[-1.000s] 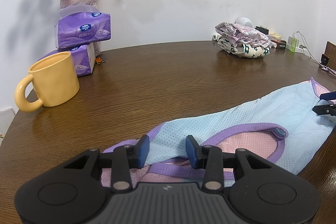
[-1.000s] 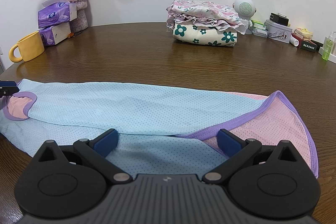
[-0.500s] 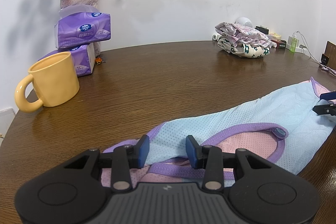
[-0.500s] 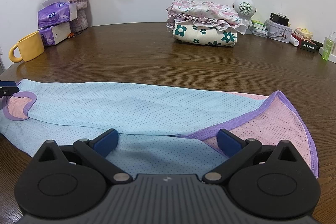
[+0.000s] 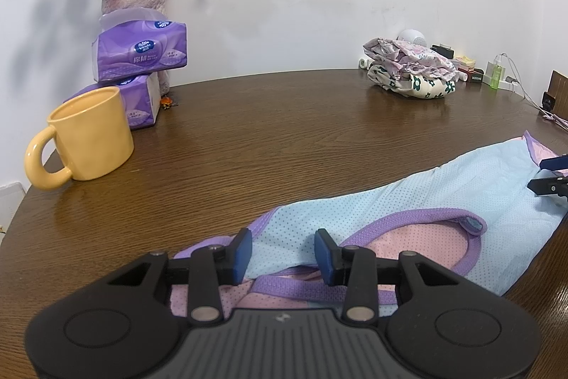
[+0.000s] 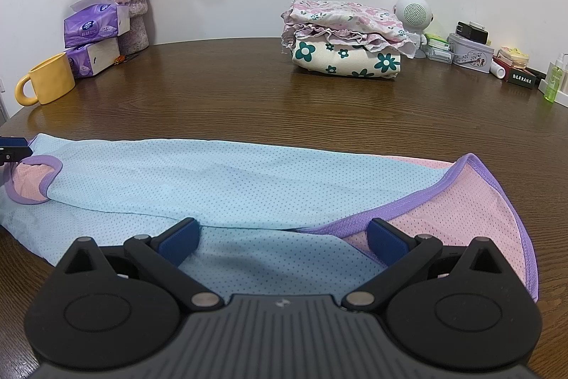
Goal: Fold clothes
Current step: 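Move the left gripper over the pink armhole end of the strip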
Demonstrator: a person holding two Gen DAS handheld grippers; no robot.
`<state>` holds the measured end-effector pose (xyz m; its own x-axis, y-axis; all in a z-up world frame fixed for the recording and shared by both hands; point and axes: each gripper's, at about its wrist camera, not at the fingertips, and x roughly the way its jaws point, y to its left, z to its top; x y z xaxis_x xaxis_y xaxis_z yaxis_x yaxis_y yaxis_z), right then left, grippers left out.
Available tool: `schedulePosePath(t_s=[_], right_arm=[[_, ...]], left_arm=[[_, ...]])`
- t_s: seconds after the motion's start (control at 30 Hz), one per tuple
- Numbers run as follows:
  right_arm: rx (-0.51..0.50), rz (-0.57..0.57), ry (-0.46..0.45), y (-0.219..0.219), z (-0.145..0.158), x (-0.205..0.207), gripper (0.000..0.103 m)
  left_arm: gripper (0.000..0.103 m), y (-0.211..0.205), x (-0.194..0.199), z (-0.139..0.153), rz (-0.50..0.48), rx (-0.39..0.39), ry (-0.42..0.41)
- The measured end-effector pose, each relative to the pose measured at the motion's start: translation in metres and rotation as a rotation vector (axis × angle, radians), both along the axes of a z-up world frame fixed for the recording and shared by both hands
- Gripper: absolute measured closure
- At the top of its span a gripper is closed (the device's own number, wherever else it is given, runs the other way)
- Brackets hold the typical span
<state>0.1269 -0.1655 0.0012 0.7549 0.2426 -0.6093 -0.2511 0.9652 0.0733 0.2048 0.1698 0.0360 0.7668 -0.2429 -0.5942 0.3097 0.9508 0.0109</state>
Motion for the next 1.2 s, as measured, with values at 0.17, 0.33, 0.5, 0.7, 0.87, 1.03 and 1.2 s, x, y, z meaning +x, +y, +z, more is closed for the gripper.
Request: schedulePosePath(t_s=[0.17,0.33,0.5,0.7,0.87,1.03,1.2], right_arm=[[0.0,0.0,0.0,0.0,0.0,0.0,0.001],[0.0,0.001,0.0,0.001,0.0,0.0,0.001],[0.001,0.001,0.0,0.001,0.0,0.0,0.0],[0.001,0.002,0.0,0.002,0.0,-0.001,0.0],[0.001,0.002,0.0,0.002,0.0,-0.001,0.0],[0.001,0.003,0.0,0.003,0.0,-0.001,0.001],[0.001,0.003,0.0,0.003,0.0,-0.001,0.001]], left_arm=[[0.06,0.003,0.001,0.0,-0.011,-0.023,0.005],[0.059,0.002,0.001,0.003,-0.027,-0.026,0.012],[0.058,0.003,-0.008,0.016,-0.03,-0.033,-0.012],[0.057,0.019,-0.024,0.03,-0.002,-0.047,-0.027],[0.057,0.035,-0.037,0.035,0.027,-0.057,-0.014],[0.057,0.049,-0.043,0.033,0.067,-0.081,0.018],[0.057,0.062,-0.047,0.03,0.123,-0.155,0.071]])
